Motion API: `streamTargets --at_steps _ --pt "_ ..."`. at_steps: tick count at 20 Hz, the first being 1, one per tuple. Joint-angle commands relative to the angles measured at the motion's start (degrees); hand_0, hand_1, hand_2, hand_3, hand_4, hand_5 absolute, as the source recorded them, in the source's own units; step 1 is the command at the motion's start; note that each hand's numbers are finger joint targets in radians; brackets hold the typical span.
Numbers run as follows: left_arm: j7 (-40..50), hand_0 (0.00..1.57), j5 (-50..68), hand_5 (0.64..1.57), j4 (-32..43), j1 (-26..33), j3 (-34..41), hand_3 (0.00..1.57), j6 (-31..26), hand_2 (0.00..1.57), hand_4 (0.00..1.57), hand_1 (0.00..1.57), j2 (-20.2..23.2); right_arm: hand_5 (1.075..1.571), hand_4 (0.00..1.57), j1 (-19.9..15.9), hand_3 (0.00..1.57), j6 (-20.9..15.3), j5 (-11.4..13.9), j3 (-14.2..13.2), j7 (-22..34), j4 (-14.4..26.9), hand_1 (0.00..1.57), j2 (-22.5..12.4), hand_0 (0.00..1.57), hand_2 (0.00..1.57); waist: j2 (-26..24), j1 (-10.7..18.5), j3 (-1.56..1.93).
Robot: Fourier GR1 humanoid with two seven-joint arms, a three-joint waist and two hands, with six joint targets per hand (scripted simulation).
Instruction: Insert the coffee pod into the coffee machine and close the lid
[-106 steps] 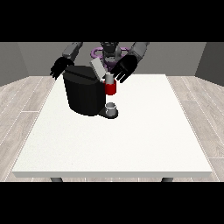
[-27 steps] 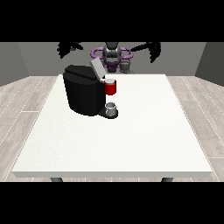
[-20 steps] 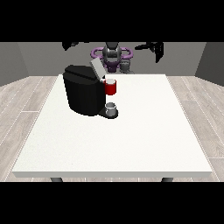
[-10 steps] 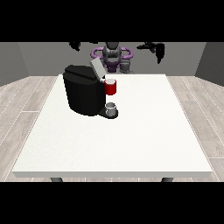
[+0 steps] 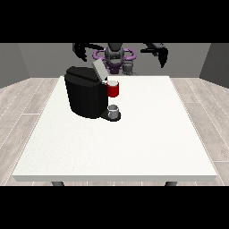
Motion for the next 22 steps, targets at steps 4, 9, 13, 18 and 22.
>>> streamTargets --at_steps 4,9,13,18,22 --pt "3.66 0.00 1.45 1.571 -9.15 3.53 -2.84 0.00 2.79 0.00 0.00 0.00 -0.60 1.571 0.00 -4.85 0.00 3.22 -1.42 -2.90 -2.20 6.45 0.00 -2.09 0.00 0.00 4.67 -0.83 0.01" --pt "2.28 0.00 2.85 1.571 -9.02 5.76 -0.86 0.00 1.86 0.00 0.00 0.00 3.03 1.571 0.00 -7.64 0.00 -0.82 1.91 1.72 2.24 5.29 0.00 2.76 0.00 0.00 4.78 -3.22 -0.02" --pt "3.86 0.00 2.36 1.571 -13.17 5.89 -3.77 0.00 4.61 0.00 0.00 0.00 1.06 1.571 0.00 -9.31 0.00 2.01 2.25 -0.21 -4.48 11.04 0.00 0.64 0.00 0.00 7.60 -2.66 0.00" --pt "7.53 0.00 5.34 1.571 -16.96 5.53 -1.93 0.00 4.24 0.00 0.00 0.00 3.76 1.571 0.00 -11.64 0.00 1.88 2.92 -0.63 -3.80 13.20 0.00 0.43 0.00 0.00 7.42 -2.02 0.00" --pt "8.19 0.00 6.92 1.571 -17.00 5.03 -1.83 0.00 2.98 0.00 0.12 0.00 5.04 1.571 0.04 -13.97 0.00 0.60 3.37 -0.97 -3.43 14.88 0.00 1.23 0.00 0.00 8.07 -2.07 0.00"
